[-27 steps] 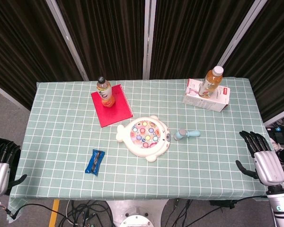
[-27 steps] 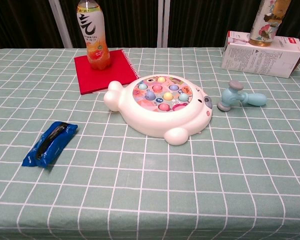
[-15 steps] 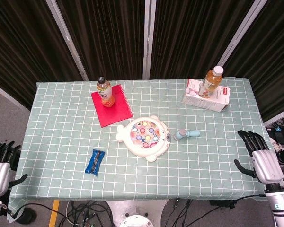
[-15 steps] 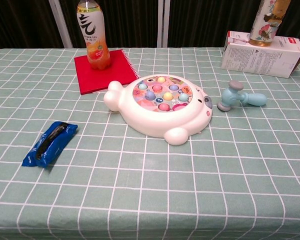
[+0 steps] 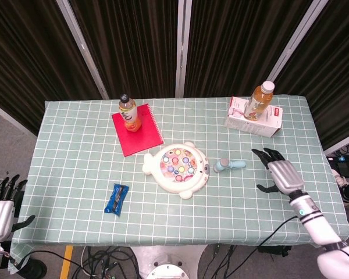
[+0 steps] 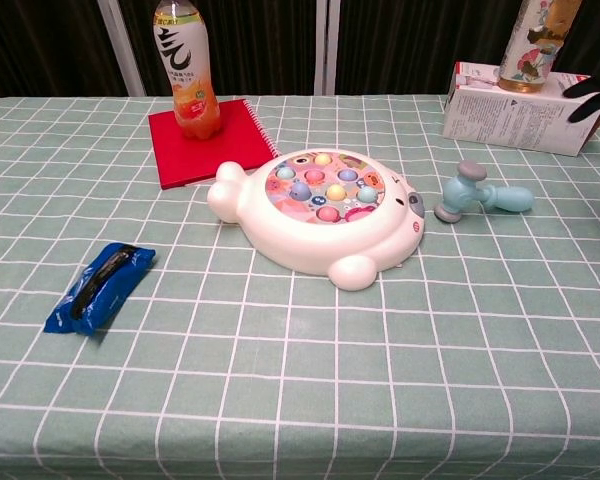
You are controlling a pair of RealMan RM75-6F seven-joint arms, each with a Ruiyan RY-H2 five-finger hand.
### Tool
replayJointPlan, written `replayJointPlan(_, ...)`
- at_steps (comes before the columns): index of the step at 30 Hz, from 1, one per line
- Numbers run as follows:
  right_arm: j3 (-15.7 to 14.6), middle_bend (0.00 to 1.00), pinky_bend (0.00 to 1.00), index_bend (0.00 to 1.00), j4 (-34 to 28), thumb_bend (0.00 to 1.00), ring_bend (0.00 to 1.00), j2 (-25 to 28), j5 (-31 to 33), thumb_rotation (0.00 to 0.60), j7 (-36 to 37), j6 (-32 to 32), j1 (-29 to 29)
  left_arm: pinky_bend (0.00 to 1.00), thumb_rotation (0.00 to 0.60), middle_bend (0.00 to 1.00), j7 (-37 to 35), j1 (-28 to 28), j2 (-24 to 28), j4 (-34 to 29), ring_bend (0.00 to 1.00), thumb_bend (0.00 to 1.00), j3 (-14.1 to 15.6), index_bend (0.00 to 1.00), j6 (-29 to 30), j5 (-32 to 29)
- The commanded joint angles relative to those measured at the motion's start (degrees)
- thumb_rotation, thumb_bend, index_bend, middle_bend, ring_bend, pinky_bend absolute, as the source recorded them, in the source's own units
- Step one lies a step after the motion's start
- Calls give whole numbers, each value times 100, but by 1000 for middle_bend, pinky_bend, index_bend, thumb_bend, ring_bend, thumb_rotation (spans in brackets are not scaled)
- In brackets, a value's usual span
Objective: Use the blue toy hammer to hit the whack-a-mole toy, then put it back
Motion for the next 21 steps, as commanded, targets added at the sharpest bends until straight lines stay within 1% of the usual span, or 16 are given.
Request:
replayJointPlan(1,200,217,109,149,551,78,37,-570,377,600,-157,-525,505,0,600,63,1,-6,5,2,0,35,2,148,-16,-3)
replayJointPlan(4,234,267,124,214,847,123,80,-853,502,600,-134,-799,738,0,600,63,5,-21,4,4,0,34,5,148,-45,-3)
replayJointPlan(7,254,293,138,256,1102,168,104,-1071,584,600,-87,-990,913,0,600,63,2,-34,-3,21,0,34,3,148,-73,-14)
replayJointPlan(11,248,312,149,287,1363,185,124,-1294,619,600,-24,-1109,1060,0,600,62,-13,-49,-16,46,0,34,1,148,-116,-42)
replayJointPlan(21,156,377,227,393,1836,238,201,-1663,640,600,51,-1224,1241,0,600,63,-92,-49,-66,141,0,35,14,148,-134,-47)
